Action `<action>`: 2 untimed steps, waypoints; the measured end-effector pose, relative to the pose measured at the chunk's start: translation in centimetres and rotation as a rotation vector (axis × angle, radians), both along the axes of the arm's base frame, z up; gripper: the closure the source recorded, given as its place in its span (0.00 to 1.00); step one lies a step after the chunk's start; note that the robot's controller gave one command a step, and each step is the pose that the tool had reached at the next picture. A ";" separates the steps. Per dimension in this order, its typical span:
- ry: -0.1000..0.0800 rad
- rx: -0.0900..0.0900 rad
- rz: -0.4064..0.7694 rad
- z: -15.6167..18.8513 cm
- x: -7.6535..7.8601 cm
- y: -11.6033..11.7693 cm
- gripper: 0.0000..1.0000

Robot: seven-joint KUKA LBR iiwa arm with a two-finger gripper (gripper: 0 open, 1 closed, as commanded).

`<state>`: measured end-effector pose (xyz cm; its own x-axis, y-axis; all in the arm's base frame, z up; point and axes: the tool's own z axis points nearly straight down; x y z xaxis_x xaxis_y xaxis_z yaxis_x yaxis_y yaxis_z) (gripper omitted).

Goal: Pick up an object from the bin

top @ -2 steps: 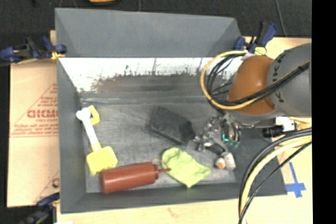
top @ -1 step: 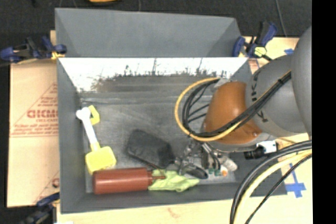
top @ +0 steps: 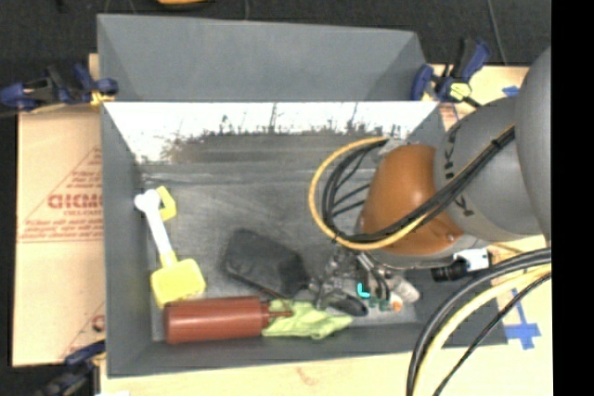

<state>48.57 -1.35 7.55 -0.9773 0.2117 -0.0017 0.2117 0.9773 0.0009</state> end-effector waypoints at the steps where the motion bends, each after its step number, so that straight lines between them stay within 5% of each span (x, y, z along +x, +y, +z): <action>1: 0.000 -0.001 0.002 0.0 0.0 0.0 1.00; 2: -0.002 -0.001 0.003 0.0 0.1 -0.1 0.00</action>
Offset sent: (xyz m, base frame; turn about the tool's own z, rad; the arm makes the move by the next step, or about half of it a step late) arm 0.0000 0.0000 0.0000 0.0000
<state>48.68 -1.43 7.60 -0.9779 0.2090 -0.0042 0.2090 0.9779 0.0001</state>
